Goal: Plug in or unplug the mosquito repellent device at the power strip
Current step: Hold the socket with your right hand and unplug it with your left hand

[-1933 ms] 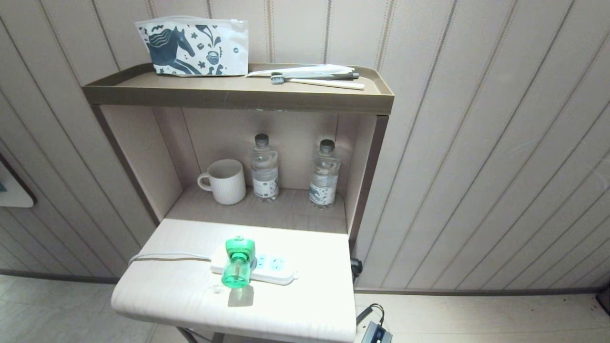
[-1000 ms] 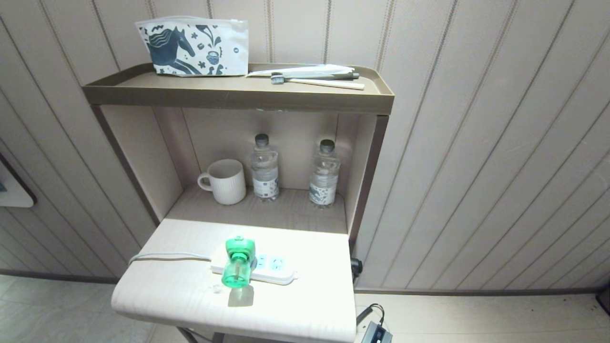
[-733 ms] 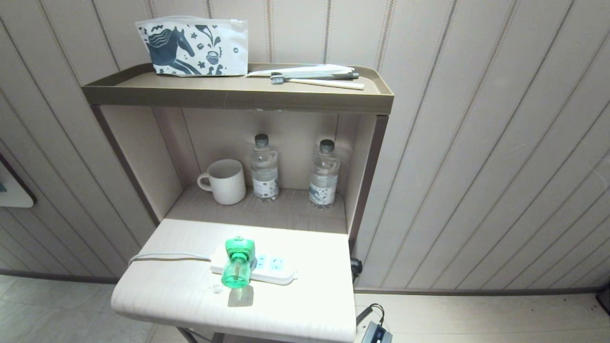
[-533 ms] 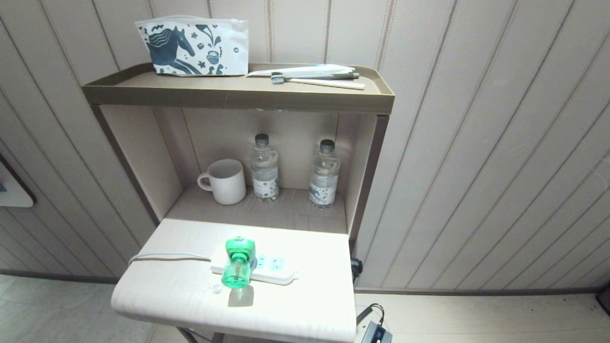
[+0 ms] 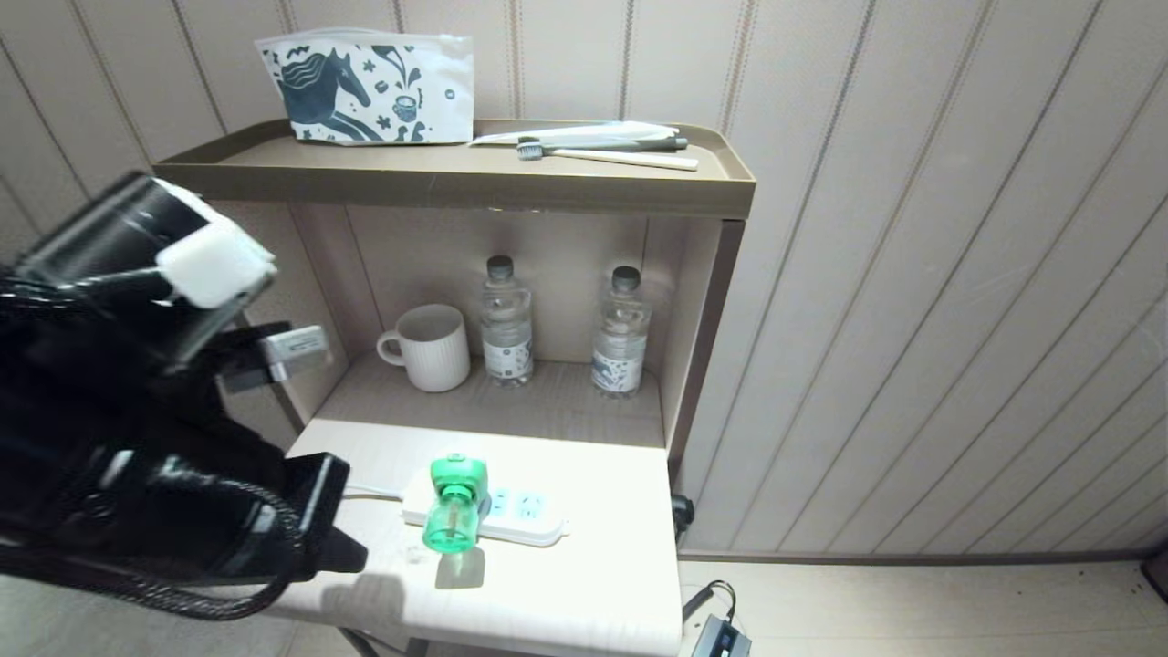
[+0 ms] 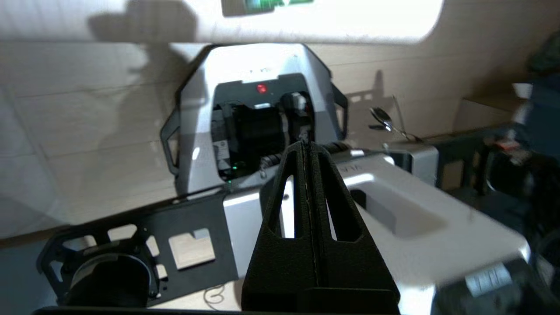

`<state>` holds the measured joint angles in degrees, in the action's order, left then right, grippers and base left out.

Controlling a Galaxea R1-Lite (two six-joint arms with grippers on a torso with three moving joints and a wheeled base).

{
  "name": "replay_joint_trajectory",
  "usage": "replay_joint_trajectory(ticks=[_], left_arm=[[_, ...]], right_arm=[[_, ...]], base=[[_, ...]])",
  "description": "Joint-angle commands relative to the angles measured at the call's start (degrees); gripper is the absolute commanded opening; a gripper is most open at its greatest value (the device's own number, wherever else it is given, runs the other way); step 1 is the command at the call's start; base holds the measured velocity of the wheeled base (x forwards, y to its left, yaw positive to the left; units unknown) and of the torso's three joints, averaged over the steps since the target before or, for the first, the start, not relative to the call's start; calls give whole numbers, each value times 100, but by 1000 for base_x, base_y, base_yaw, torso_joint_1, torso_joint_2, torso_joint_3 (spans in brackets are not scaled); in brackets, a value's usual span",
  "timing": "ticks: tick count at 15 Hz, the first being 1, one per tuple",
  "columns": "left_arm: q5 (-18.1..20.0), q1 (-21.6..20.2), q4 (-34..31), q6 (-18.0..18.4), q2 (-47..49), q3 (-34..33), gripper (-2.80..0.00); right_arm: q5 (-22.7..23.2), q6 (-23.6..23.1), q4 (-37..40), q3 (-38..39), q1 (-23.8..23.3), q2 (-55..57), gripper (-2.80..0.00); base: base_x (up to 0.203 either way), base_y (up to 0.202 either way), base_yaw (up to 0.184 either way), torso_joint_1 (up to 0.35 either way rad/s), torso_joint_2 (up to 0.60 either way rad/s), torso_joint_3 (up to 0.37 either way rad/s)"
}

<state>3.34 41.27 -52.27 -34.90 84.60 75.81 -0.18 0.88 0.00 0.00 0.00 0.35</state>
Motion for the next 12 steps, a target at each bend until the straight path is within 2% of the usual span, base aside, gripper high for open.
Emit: replay_joint_trajectory(ticks=[1,4,5,6,7,12], left_arm=[[-333,153,10,-118,928,263,-280],[-752,183,12,-476,1488,886,-280],[-871,187,2,-559,1552,1037,-148],[-993,188,-10,-581,1614,1093,0],[-1226,188,13,-583,1733,1149,0],[-1353,186,-261,-823,2295,1877,0]], right_arm=[[1,0,0,0,-1,9,-280],[1,0,0,0,0,9,-280],[1,0,0,0,0,9,-280],[1,0,0,0,0,9,-280],[1,0,0,0,-4,9,-280],[1,0,0,0,0,9,-280]], base=[[0,0,0,0,0,0],[0,0,0,0,0,0],[0,0,0,0,0,0],[0,0,0,0,0,0],[0,0,0,0,0,0],[0,0,0,0,0,0]])
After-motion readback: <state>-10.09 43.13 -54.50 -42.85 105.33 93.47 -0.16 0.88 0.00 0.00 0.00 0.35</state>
